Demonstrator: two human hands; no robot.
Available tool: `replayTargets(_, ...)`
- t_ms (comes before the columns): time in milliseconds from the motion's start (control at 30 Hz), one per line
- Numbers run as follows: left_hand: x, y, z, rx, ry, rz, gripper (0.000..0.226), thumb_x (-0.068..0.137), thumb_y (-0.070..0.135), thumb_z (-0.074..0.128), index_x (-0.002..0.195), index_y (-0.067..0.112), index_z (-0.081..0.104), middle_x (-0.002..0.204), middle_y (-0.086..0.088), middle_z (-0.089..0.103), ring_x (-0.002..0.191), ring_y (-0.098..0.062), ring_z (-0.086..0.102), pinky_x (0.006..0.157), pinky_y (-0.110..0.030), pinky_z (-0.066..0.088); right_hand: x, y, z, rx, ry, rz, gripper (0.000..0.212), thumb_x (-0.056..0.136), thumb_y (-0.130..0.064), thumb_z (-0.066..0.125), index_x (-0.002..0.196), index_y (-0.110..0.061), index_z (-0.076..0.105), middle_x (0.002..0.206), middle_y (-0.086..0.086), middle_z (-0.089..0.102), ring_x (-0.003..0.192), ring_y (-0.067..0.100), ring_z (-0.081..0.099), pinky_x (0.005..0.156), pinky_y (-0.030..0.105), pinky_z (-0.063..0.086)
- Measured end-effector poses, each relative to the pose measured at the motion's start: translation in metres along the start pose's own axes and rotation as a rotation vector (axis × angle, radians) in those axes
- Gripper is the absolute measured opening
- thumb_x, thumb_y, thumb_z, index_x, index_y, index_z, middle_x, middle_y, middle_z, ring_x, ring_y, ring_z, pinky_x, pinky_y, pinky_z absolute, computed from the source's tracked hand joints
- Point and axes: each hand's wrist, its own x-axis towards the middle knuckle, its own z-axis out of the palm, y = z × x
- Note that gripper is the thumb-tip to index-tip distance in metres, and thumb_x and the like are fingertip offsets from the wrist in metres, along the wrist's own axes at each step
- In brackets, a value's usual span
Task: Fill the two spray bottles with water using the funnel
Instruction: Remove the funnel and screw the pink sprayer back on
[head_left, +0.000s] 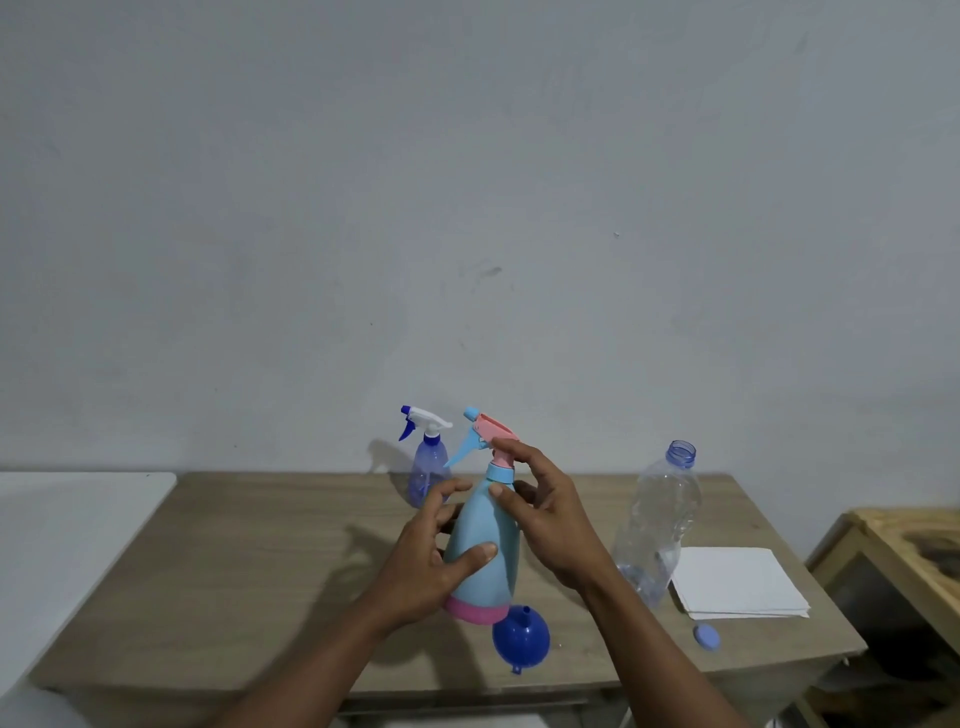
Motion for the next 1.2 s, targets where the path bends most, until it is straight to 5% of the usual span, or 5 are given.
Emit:
replayTargets(300,0.001,0.009,0.000,-0.128,-0.153,-0.080,0.066,0.075,0.054,0.075,0.127,0.060,0.036,0.141,0.013,0.050,0.120,-0.018,0.061,0.089,-0.047,0.059,0.006,-0.006,-0.011,0.045,-0.020,0.013,0.046,0.092,-0.012,0.070,0.130,-0.036,0.061,0.132,-0.018,0.060,0.100,0.022,0.070,0.087,0.041,0.061)
replayTargets(467,0.001,0.009,-0.008,-0.067,-0.206,-0.003,0.089,0.076,0.032,0.085,0.145,0.044,0.031,0.150,0.015,0.043,0.134,-0.016,0.049,0.102,-0.051,0.051,0.011,-0.010,-0.022,0.131,-0.042,0.044,0.045,0.092,-0.007,0.069,0.130,-0.029,0.062,0.126,-0.017,0.064,0.098,0.031,0.069,0.087,0.045,0.060)
replayTargets(700,-0.003,0.010,-0.004,-0.063,-0.175,0.058,0.086,0.076,0.024,0.086,0.145,0.040,0.038,0.147,0.023,0.046,0.138,-0.008,0.043,0.105,-0.044,0.050,0.015,-0.010,-0.028,0.198,-0.009,0.122,0.027,0.099,-0.017,0.058,0.121,-0.027,0.070,0.124,-0.006,0.070,0.114,0.027,0.067,0.091,0.053,0.058)
replayTargets(1000,-0.005,0.011,0.002,-0.052,-0.148,0.082,0.087,0.073,0.030,0.088,0.146,0.033,0.041,0.148,0.015,0.049,0.137,-0.011,0.047,0.098,-0.035,0.053,0.018,-0.001,-0.020,0.178,0.180,0.022,0.022,0.087,-0.007,0.074,0.104,-0.020,0.076,0.104,0.008,0.074,0.088,0.018,0.062,0.079,0.033,0.057)
replayTargets(1200,-0.007,0.014,0.000,-0.043,-0.139,0.107,0.085,0.073,0.026,0.085,0.146,0.033,0.041,0.146,0.019,0.050,0.136,-0.010,0.047,0.100,-0.036,0.052,0.016,-0.002,-0.028,0.212,0.109,0.061,0.029,0.101,-0.007,0.054,0.119,-0.018,0.073,0.121,0.002,0.073,0.116,0.022,0.066,0.100,0.038,0.053)
